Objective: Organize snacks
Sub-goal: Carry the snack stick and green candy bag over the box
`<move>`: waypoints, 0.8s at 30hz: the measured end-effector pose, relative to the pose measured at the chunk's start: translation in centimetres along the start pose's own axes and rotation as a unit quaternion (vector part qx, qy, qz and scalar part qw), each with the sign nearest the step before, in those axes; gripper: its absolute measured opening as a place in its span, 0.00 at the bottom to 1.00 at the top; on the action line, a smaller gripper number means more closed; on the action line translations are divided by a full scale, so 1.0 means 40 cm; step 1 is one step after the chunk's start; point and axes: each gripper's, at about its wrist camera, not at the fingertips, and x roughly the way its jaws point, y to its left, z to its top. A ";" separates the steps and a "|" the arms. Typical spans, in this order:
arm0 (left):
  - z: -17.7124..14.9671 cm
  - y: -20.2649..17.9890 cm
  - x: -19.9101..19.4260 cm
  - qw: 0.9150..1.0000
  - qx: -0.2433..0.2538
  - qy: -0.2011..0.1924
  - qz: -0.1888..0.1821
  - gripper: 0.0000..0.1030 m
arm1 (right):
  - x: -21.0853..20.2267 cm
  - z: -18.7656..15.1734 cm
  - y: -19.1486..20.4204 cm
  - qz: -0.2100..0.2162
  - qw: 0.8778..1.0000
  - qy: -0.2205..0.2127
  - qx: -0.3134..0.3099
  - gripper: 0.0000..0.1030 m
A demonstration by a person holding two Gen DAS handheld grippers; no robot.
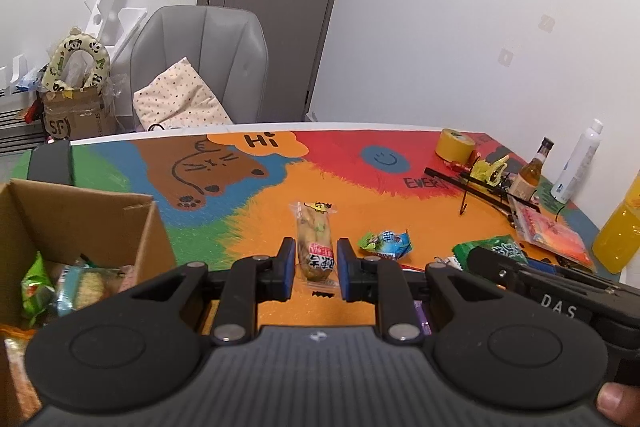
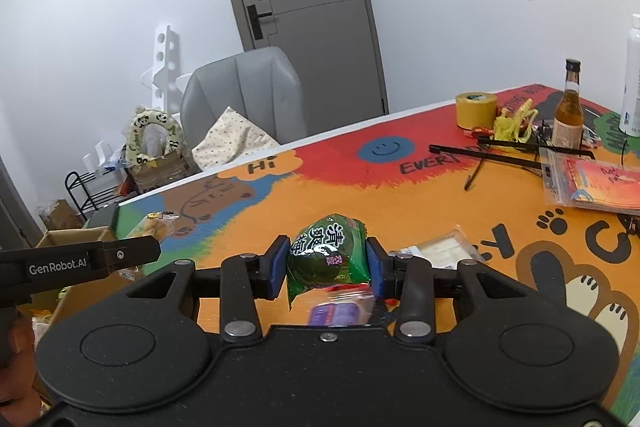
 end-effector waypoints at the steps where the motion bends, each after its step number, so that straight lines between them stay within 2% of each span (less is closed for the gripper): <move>1: 0.000 0.005 -0.009 1.000 0.000 -0.001 0.000 0.20 | -0.003 0.001 0.008 0.000 1.000 -0.001 -0.001 0.37; 24: -0.007 0.197 -0.174 0.999 -0.012 -0.024 0.019 0.20 | -0.047 -0.019 0.237 0.033 0.999 -0.024 -0.030 0.37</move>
